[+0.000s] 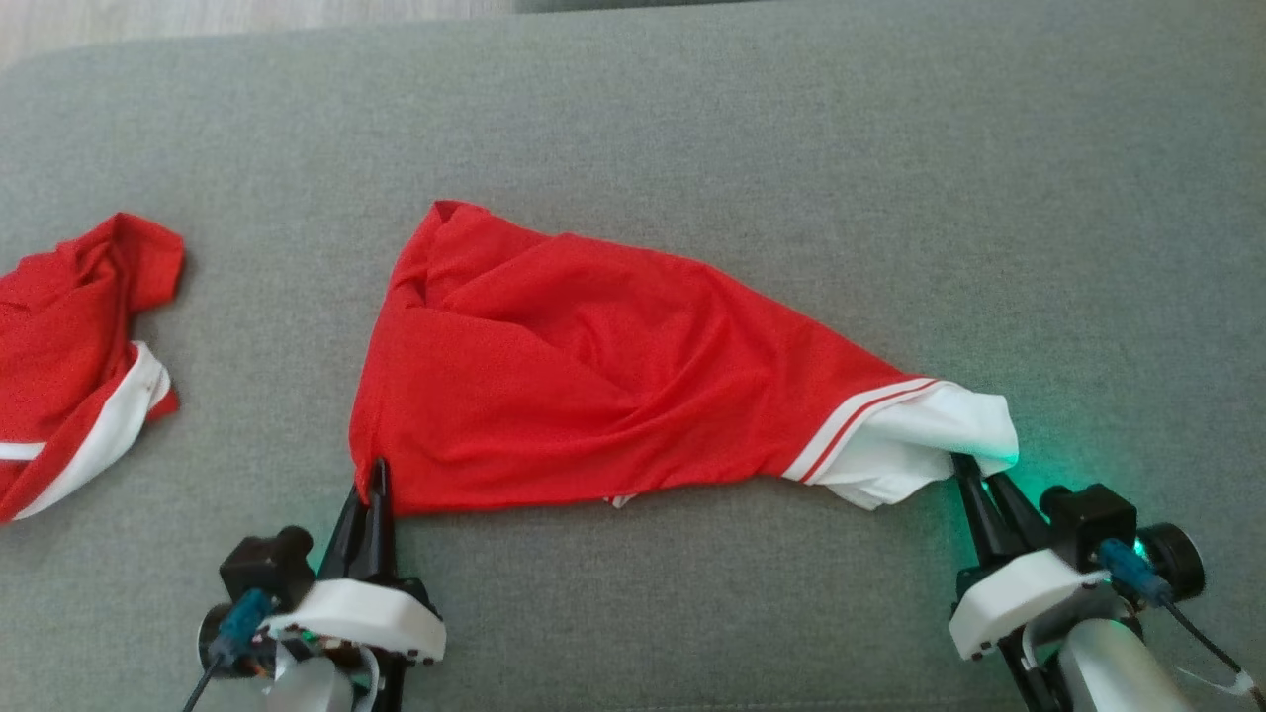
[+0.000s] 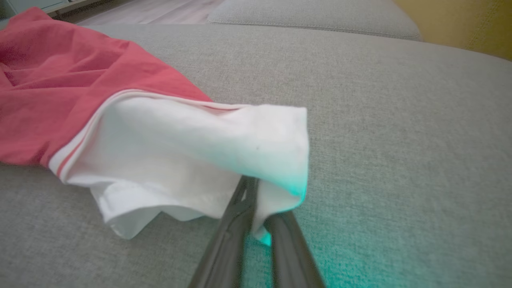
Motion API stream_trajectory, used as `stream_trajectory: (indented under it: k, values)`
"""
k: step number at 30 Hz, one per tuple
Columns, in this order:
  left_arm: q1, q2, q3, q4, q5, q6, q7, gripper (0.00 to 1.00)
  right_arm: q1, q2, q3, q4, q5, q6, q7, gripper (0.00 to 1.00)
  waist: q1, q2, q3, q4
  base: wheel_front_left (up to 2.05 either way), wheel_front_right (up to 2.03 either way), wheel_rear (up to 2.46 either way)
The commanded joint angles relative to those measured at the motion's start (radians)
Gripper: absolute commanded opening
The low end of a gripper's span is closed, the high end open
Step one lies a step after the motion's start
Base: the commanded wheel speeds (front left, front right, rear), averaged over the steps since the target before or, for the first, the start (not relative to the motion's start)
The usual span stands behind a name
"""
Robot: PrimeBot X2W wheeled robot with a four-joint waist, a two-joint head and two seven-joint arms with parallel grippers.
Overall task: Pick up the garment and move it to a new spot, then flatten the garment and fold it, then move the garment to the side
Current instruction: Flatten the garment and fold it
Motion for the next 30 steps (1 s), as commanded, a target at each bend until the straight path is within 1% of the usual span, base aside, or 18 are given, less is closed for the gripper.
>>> stream_trajectory:
  k: [1, 4, 6, 9, 11, 12, 14, 17, 21, 25, 27, 30]
  values:
    - [-0.015, 0.008, 0.028, -0.033, -0.003, 0.002, -0.005, 0.0, -0.008, -0.025, 0.031, -0.02, 0.015, -0.001, -0.014, 0.0, -0.0001, 0.0, -0.011, 0.002, 0.0, 0.0, 0.0]
    - [-0.005, 0.007, 0.029, -0.061, 0.002, 0.002, -0.005, 0.0, 0.005, -0.029, 0.073, -0.054, 0.068, -0.001, -0.014, 0.0, -0.0001, 0.0, -0.039, 0.004, 0.0, 0.0, 0.0]
    - [0.001, 0.007, 0.033, -0.091, 0.005, 0.002, -0.005, 0.0, 0.013, -0.025, 0.137, -0.095, 0.126, -0.001, -0.014, 0.0, -0.0001, 0.0, -0.063, 0.005, 0.0, 0.0, 0.0]
    - [-0.002, 0.011, 0.034, -0.149, 0.015, 0.002, -0.005, 0.0, 0.01, -0.022, 0.247, -0.173, 0.264, -0.001, -0.014, 0.0, -0.0001, 0.0, -0.105, 0.008, 0.0, 0.0, 0.0]
    - [-0.014, 0.026, 0.032, -0.192, 0.019, 0.002, -0.005, 0.0, -0.006, -0.029, 0.302, -0.234, 0.364, -0.001, -0.014, 0.0, -0.0001, 0.0, -0.138, 0.013, 0.0, 0.0, 0.0]
    - [-0.025, 0.038, 0.031, -0.214, 0.02, 0.002, -0.005, 0.0, -0.018, -0.032, 0.311, -0.264, 0.412, -0.001, -0.014, 0.0, -0.0001, 0.0, -0.154, 0.016, 0.0, 0.0, 0.0]
    - [-0.054, 0.067, 0.031, -0.257, 0.022, 0.002, -0.005, 0.0, -0.046, -0.036, 0.304, -0.323, 0.503, -0.001, -0.014, 0.0, -0.0001, 0.0, -0.189, 0.021, 0.0, 0.0, 0.0]
    - [-0.123, 0.121, 0.031, -0.312, 0.016, 0.002, -0.005, 0.0, -0.103, -0.044, 0.251, -0.39, 0.609, -0.001, -0.014, 0.0, -0.0001, 0.0, -0.225, 0.027, 0.0, 0.0, 0.0]
    - [-0.237, 0.198, 0.028, -0.359, -0.006, 0.002, -0.005, 0.0, -0.2, -0.066, 0.175, -0.438, 0.708, -0.001, -0.014, 0.0, -0.0001, 0.0, -0.257, 0.029, 0.0, 0.0, 0.0]
    - [-0.35, 0.259, 0.011, -0.378, -0.045, 0.002, -0.005, 0.0, -0.304, -0.103, 0.121, -0.458, 0.789, -0.001, -0.012, 0.0, -0.0001, 0.0, -0.275, 0.032, 0.0, 0.0, 0.0]
    - [-0.406, 0.289, -0.011, -0.389, -0.062, 0.002, 0.004, 0.0, -0.354, -0.122, 0.102, -0.466, 0.811, -0.001, 0.0, 0.0, -0.0001, 0.0, -0.275, 0.036, 0.0, 0.0, 0.0]
    - [-0.474, 0.315, -0.038, -0.397, -0.084, 0.002, 0.045, 0.0, -0.429, -0.141, 0.069, -0.455, 0.822, -0.001, 0.041, 0.0, -0.0001, 0.0, -0.26, 0.044, 0.0, 0.0, 0.0]
